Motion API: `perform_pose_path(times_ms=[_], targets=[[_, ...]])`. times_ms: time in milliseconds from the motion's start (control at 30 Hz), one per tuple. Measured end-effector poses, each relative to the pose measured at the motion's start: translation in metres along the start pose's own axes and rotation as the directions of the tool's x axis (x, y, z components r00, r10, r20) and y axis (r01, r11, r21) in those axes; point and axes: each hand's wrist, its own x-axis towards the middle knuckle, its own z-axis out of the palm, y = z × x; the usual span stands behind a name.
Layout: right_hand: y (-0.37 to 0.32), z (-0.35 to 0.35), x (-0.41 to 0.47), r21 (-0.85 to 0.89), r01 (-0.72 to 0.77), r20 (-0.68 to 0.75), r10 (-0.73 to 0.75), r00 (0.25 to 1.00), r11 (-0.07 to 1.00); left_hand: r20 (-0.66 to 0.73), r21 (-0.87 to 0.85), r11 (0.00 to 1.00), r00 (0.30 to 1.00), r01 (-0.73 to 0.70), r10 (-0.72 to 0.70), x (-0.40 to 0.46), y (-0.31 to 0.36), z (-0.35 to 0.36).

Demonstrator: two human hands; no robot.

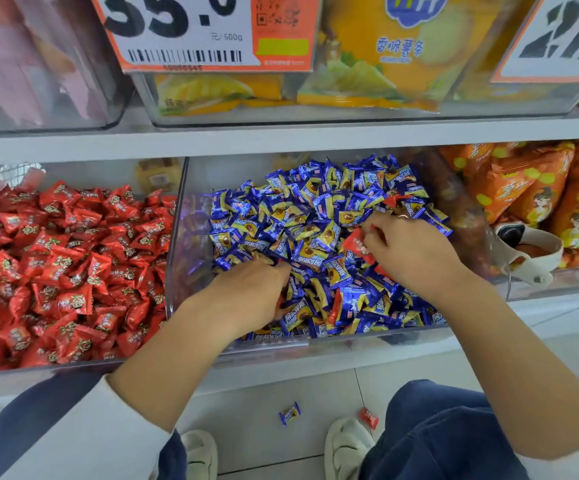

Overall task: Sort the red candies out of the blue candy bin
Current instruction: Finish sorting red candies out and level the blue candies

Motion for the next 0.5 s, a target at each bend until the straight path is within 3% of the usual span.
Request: perform_pose_path(times_ms=[133,267,367,500], targets=[[-0.001,0.005,-0.003,-0.088,0.146,0.012,-0.146,0.989,0.985,-0.011,0.029,0.999,1.0,0.022,-0.022,-0.001,-0.002,0.001],[-0.001,0.003,-0.004,-0.024,0.125,0.057,-0.124,0.991,0.992,-0.082,-0.013,1.0,0.997,0.013,-0.014,-0.003,-0.006,-0.006],[-0.005,0.001,-0.006,-0.071,0.129,0.113,-0.121,0.986,0.989,-0.142,-0.081,0.996,0.99,-0.035,0.023,-0.008,-0.009,-0.015],[-0.007,0.004,-0.003,-0.124,0.164,0.038,-0.161,0.986,0.979,-0.2,-0.166,0.976,0.974,-0.144,0.11,-0.014,-0.005,-0.022]])
